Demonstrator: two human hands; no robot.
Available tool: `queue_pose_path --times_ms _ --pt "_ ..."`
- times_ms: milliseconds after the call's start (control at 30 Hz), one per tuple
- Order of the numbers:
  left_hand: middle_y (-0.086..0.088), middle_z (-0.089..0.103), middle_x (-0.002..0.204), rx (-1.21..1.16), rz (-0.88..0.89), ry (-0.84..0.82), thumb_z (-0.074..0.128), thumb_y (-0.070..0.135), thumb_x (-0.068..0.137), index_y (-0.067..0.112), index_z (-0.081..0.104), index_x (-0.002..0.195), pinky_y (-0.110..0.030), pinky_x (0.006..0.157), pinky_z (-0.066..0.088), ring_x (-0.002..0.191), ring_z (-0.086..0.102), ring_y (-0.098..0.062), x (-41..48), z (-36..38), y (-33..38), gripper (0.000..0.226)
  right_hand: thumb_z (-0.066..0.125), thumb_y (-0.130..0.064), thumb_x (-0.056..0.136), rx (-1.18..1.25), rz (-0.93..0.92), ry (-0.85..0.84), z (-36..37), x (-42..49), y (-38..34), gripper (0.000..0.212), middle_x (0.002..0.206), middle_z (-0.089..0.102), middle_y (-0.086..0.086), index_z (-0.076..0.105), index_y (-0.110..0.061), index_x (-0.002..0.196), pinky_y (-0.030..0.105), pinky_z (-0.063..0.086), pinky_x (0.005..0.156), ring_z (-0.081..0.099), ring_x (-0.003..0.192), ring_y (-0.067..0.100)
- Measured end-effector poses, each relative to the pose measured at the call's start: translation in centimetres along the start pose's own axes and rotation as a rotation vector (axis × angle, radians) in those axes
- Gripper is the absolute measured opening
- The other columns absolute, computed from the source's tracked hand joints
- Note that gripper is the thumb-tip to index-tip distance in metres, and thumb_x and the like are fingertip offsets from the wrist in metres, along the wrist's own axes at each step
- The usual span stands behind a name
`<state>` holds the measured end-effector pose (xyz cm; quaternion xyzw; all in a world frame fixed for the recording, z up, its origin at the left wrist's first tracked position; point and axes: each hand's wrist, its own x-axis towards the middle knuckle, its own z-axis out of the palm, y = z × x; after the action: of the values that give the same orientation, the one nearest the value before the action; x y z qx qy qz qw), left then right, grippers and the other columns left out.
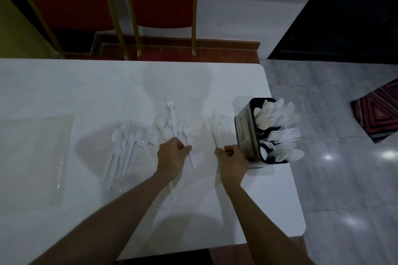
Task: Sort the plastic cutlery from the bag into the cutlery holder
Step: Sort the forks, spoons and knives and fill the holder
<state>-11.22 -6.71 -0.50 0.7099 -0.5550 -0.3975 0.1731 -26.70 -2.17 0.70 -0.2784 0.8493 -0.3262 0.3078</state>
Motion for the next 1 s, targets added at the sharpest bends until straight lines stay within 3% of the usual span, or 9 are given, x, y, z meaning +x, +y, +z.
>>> queue_pose_path --times_ms 100,267,433,600,767,900,1000 --pt "-0.002 0.058 0.084 0.121 0.122 0.064 0.072 0.023 0.081 0.013 0.061 0.087 -0.031 0.071 0.047 0.085 0.056 -0.022 -0.5 -0.7 -1.7 0.016 0.076 -0.022 0.08 0.058 0.004 0.052 0.0 0.1 -0.2 0.02 0.073 0.061 -0.003 0.065 -0.007 0.09 0.029 0.051 0.072 0.058 0.068 0.013" --pt "-0.007 0.058 0.097 0.379 0.271 0.103 0.075 0.024 0.076 0.012 0.063 0.097 -0.036 0.072 0.048 0.095 0.049 -0.027 -0.9 -1.7 -3.3 0.027 0.078 -0.021 0.078 0.09 0.033 -0.002 0.2 0.0 -0.1 0.019 0.069 0.059 -0.008 0.065 -0.011 0.086 0.008 0.037 0.056 0.053 0.063 0.0" --pt "-0.008 0.059 0.097 0.376 0.292 0.091 0.074 0.026 0.078 0.011 0.065 0.098 -0.035 0.074 0.046 0.097 0.049 -0.027 -1.0 -1.9 -3.2 0.027 0.079 -0.026 0.076 0.064 0.013 -0.067 1.0 -0.2 0.2 0.017 0.072 0.066 -0.008 0.069 -0.015 0.084 0.019 0.049 0.067 0.062 0.069 0.008" --pt "-0.006 0.059 0.097 0.369 0.301 0.076 0.073 0.027 0.078 0.012 0.065 0.097 -0.036 0.074 0.048 0.097 0.048 -0.027 -0.9 -1.8 -3.6 0.025 0.077 -0.022 0.079 0.067 0.028 0.019 0.6 -0.5 0.1 0.02 0.073 0.061 -0.006 0.063 -0.012 0.09 0.01 0.04 0.058 0.055 0.064 0.002" --pt "-0.004 0.058 0.092 0.325 0.308 0.056 0.075 0.029 0.075 0.013 0.065 0.094 -0.035 0.072 0.048 0.094 0.046 -0.025 -1.0 -1.9 -4.1 0.026 0.075 -0.028 0.08 -0.166 -0.049 -0.021 0.2 -0.4 0.0 0.027 0.082 0.058 -0.003 0.057 -0.013 0.095 0.025 0.042 0.065 0.055 0.073 0.012" --pt "-0.001 0.055 0.088 0.272 0.349 0.055 0.076 0.03 0.075 0.013 0.064 0.091 -0.035 0.073 0.046 0.088 0.044 -0.02 -1.6 -2.2 -4.6 0.027 0.072 -0.028 0.081 -0.348 -0.207 0.03 0.5 -1.0 0.0 0.022 0.089 0.056 -0.002 0.056 -0.017 0.091 0.03 0.048 0.062 0.056 0.079 0.016" --pt "-0.002 0.056 0.091 0.318 0.399 0.037 0.078 0.034 0.072 0.014 0.063 0.093 -0.035 0.073 0.047 0.088 0.047 -0.02 -2.3 -2.6 -5.4 0.034 0.07 -0.03 0.083 -0.461 -0.248 -0.064 1.0 -1.3 0.0 0.017 0.088 0.055 -0.004 0.06 -0.018 0.087 0.028 0.046 0.061 0.057 0.079 0.016"
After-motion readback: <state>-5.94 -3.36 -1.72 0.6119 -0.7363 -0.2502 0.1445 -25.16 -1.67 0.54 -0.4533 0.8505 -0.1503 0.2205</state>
